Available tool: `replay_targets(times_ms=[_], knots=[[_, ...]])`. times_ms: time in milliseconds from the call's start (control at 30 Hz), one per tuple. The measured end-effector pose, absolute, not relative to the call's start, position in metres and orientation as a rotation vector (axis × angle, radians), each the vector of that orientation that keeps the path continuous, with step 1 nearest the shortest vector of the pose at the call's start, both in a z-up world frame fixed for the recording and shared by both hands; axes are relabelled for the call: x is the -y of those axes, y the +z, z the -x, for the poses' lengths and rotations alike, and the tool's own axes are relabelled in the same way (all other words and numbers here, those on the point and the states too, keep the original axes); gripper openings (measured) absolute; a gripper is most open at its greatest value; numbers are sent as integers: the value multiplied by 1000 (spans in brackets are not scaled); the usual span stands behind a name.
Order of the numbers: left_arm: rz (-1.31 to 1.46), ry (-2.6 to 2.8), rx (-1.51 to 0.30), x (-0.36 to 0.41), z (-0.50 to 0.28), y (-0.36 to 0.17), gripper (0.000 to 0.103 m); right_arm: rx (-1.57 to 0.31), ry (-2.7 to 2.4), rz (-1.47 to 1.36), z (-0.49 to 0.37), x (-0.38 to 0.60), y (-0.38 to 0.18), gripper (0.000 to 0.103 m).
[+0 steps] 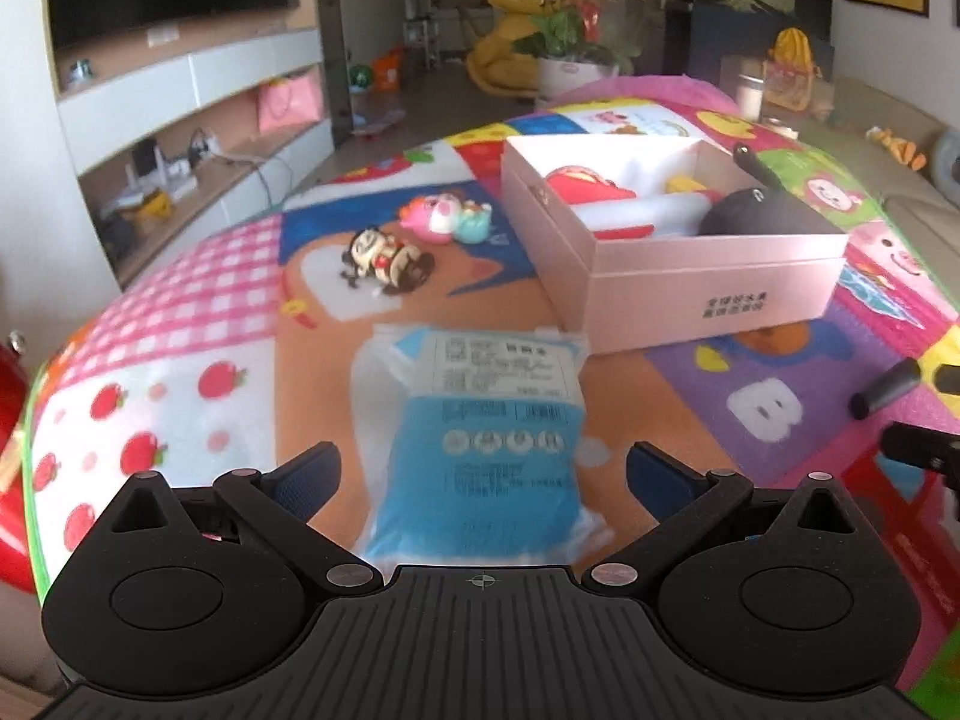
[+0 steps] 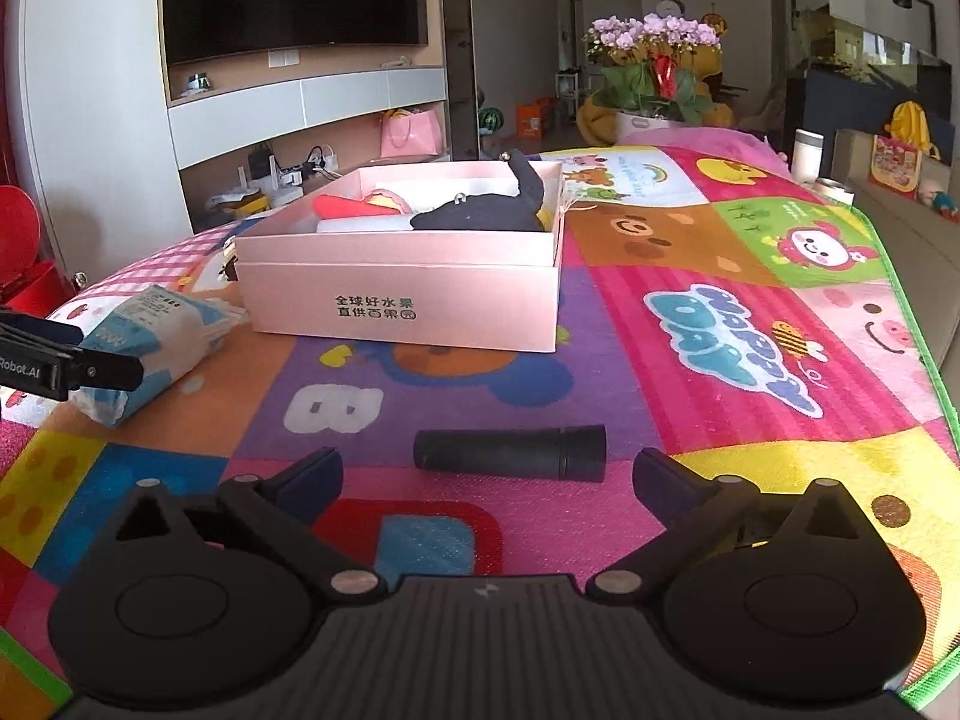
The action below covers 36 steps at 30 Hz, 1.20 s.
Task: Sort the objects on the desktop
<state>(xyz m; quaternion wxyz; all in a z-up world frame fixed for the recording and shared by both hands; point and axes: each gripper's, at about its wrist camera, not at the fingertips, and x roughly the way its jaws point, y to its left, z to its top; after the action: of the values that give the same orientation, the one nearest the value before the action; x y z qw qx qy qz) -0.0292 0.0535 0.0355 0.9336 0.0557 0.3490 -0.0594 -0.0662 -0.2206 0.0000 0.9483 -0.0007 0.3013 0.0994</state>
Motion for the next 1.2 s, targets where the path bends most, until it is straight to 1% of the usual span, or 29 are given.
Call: replay_targets(times_ms=[133, 167, 200, 233, 267, 333, 467, 633, 733, 767, 800, 867, 933, 967, 1100, 1200], knots=[[-146, -93, -707, -46, 12, 28, 102, -608, 191, -10, 68, 222, 0, 103], [-150, -95, -708, -44, 11, 26, 96, -607, 189, -10, 68, 222, 0, 103], [-160, -97, -713, -42, 10, 24, 80, -606, 188, -11, 68, 223, 0, 103], [-167, -103, -719, -41, 9, 23, 73, -606, 186, -10, 69, 223, 0, 103], [-169, -106, -722, -41, 10, 21, 69, -606, 186, -10, 68, 223, 0, 103], [-161, -105, -715, -41, 15, 20, 63, -614, 186, -9, 67, 222, -1, 103], [-105, -168, -709, -36, 36, 21, 62, -624, 181, -6, 65, 221, -2, 103], [-75, -331, -697, -9, 70, 20, 63, -652, 169, -1, 61, 220, -4, 103], [-55, -396, -690, 1, 80, 18, 73, -667, 163, 1, 59, 219, -5, 103], [-49, -405, -690, 3, 80, 17, 83, -672, 163, 1, 58, 219, -5, 103], [-48, -407, -690, 5, 80, 15, 90, -681, 163, 1, 57, 219, -6, 103], [-45, -417, -693, 7, 81, 15, 92, -707, 164, -3, 53, 219, -8, 103], [-5, -466, -691, 1, 82, 20, 96, -715, 158, 15, 52, 216, -8, 103], [30, -502, -679, -6, 83, 26, 97, -720, 155, 28, 52, 214, -8, 103], [141, -519, -572, -40, 81, 56, 102, -744, 160, 37, 50, 214, -8, 103], [156, -363, -498, -66, 60, 70, 103, -749, 173, 54, 49, 214, -7, 103]])
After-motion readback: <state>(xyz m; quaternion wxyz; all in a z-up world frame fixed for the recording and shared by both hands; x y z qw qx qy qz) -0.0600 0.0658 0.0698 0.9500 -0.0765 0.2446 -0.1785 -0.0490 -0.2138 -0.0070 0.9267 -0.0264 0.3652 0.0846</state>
